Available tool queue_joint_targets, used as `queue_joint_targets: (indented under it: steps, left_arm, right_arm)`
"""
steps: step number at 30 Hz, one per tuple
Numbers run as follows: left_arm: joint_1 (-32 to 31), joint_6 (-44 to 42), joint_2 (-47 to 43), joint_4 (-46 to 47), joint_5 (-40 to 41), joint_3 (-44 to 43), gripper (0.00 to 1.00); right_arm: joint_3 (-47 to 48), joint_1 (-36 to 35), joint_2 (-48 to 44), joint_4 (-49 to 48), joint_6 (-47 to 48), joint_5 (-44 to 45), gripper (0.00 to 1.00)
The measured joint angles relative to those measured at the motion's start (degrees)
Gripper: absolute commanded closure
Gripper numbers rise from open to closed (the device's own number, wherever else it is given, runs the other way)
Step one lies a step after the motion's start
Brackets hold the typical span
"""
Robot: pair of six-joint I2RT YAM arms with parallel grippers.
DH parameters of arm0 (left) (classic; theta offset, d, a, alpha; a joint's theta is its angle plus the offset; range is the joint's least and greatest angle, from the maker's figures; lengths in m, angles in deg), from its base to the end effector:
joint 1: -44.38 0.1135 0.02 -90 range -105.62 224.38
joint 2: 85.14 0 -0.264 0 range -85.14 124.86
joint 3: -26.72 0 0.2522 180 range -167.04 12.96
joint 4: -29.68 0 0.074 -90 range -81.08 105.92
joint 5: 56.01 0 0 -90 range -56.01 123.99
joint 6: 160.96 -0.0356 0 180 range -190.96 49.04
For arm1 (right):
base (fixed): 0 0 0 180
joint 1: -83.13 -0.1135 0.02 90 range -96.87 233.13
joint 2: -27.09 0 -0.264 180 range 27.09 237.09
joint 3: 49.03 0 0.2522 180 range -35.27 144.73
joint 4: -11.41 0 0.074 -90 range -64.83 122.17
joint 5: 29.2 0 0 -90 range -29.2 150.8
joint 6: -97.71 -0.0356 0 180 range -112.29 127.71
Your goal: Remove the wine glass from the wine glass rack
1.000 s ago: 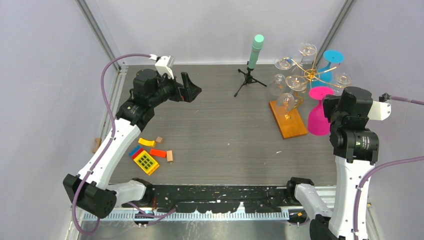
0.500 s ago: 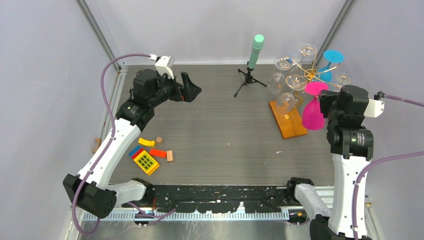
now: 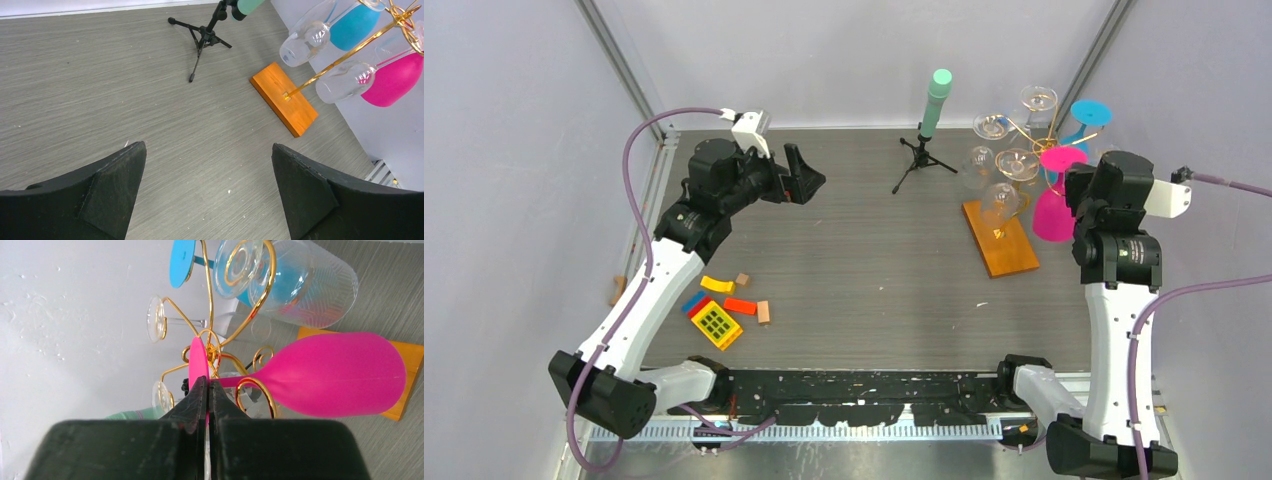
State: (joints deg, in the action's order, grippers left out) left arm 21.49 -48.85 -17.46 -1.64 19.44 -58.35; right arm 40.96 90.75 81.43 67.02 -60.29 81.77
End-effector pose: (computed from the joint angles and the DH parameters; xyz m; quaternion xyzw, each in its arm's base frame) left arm 0.2413 -0.1116 0.4070 0.0833 0.7807 -0.3260 0.5265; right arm 0.1686 -0.0354 0.4384 0.5762 0.5722 0.1549 0.5627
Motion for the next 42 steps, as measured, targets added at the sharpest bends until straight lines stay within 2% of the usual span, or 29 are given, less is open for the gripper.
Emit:
queue_joint_targets:
  steps: [13,24,36,42]
  left_arm:
    - [-0.02,-0.02,-0.04,0.00,0.46,0.00,0.00]
    - [-0.52,0.00,-0.11,0.15,0.46,0.74,0.00]
    - [-0.83,1.36,-0.35,1.75,-1.84,1.73,0.00]
    - [-1.42,4.35,-0.42,3.39,-4.79,1.73,0.00]
  right_arm:
    - [4.48,0.00,0.02,1.55,-0.04,8.24,1.00]
    - [8.24,0.00,-2.58,10.01,0.13,12.02,1.00]
    - [16.46,0.00,-8.13,24.30,1.07,8.04,1.00]
    - [20.48,0.00,-8.50,26.18,3.85,-0.72,1.00]
